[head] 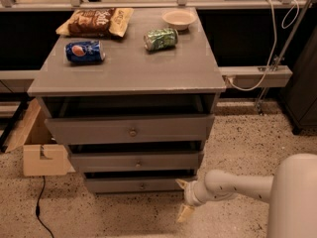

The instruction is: Open bottom drawer

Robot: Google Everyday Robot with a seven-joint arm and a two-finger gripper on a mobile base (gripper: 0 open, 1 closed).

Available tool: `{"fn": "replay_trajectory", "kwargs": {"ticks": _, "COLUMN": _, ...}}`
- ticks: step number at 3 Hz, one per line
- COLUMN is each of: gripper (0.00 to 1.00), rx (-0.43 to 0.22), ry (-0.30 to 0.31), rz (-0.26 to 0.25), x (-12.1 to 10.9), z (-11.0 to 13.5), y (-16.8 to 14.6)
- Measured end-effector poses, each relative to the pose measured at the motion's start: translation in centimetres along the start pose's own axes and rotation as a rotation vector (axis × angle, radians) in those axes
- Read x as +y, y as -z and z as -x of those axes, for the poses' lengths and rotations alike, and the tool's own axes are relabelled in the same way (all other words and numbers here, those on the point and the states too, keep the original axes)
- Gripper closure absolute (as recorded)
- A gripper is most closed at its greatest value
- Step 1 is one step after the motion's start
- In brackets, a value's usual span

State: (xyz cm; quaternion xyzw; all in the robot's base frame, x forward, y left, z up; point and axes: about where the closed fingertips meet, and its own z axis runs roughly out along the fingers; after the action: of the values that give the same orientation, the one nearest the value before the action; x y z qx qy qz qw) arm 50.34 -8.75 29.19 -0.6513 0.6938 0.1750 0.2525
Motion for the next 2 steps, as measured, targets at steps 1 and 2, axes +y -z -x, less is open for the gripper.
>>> {"fn": "replay_trajectory", "kwargs": {"ticks": 1, "gripper": 0.00, "rx": -0.005, "ry": 0.011, "rz": -0.007, "x": -1.9, "z": -2.3, "y": -3.7}}
{"fn": "replay_trajectory", "kwargs": {"ticks": 2, "gripper": 0.00, "rx": 0.009, "ry": 0.019, "rz": -0.010, "x": -3.9, "z": -4.0, "y": -7.4}}
